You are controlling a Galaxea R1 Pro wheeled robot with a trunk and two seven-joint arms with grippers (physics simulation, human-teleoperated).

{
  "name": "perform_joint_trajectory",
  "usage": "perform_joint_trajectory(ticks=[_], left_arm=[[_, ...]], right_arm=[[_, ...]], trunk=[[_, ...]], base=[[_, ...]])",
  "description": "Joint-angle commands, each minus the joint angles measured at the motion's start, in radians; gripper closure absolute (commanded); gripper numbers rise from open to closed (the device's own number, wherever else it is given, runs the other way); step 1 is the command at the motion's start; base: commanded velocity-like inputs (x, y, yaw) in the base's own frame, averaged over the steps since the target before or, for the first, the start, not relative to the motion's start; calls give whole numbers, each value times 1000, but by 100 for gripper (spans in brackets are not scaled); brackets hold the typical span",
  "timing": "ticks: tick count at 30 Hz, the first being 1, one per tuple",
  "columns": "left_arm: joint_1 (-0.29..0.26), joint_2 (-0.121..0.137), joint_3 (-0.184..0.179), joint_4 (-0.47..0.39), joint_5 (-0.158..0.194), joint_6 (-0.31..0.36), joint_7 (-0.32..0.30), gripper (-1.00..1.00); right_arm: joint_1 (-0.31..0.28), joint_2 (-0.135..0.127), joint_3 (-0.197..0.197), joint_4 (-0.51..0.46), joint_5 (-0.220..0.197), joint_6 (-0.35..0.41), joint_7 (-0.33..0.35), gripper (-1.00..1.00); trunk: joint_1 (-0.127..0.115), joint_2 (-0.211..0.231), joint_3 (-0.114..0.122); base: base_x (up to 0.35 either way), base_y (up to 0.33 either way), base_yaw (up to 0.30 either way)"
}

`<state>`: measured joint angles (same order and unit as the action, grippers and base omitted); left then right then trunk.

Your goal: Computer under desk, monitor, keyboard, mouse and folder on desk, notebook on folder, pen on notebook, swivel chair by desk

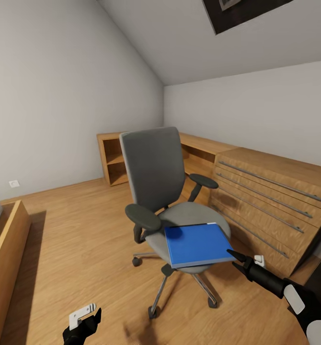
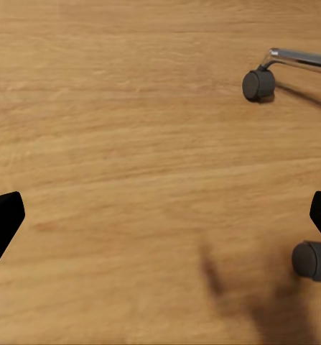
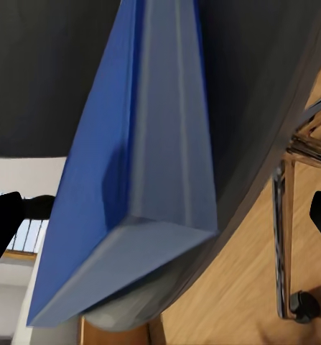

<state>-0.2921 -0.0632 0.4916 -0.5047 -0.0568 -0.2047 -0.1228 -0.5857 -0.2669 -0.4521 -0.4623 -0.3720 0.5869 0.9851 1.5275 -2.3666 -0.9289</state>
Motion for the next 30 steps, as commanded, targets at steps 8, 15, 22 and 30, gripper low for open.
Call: perform_joint_trajectory(ticks=[8, 15, 22, 30], left_arm=[[-1, -1, 8, 0, -6, -2, -8, -100], [-1, -1, 8, 0, -6, -2, -8, -100], [-1, -1, 8, 0, -6, -2, -8, -100], [-1, -2, 8, 0, -6, -2, -8, -100]], right_arm=[[-1, 0, -2, 0, -4, 7, 2, -100], [-1, 0, -2, 1, -4, 7, 1, -100], [-1, 0, -2, 0, -4, 7, 1, -100], [0, 0, -1, 0, -4, 7, 1, 100]], trunk=[[0, 0, -1], [0, 0, -1], [0, 0, -1], [0, 0, -1]], base=[[-63, 0, 0], [-6, 0, 0], [0, 0, 0], [0, 0, 0]])
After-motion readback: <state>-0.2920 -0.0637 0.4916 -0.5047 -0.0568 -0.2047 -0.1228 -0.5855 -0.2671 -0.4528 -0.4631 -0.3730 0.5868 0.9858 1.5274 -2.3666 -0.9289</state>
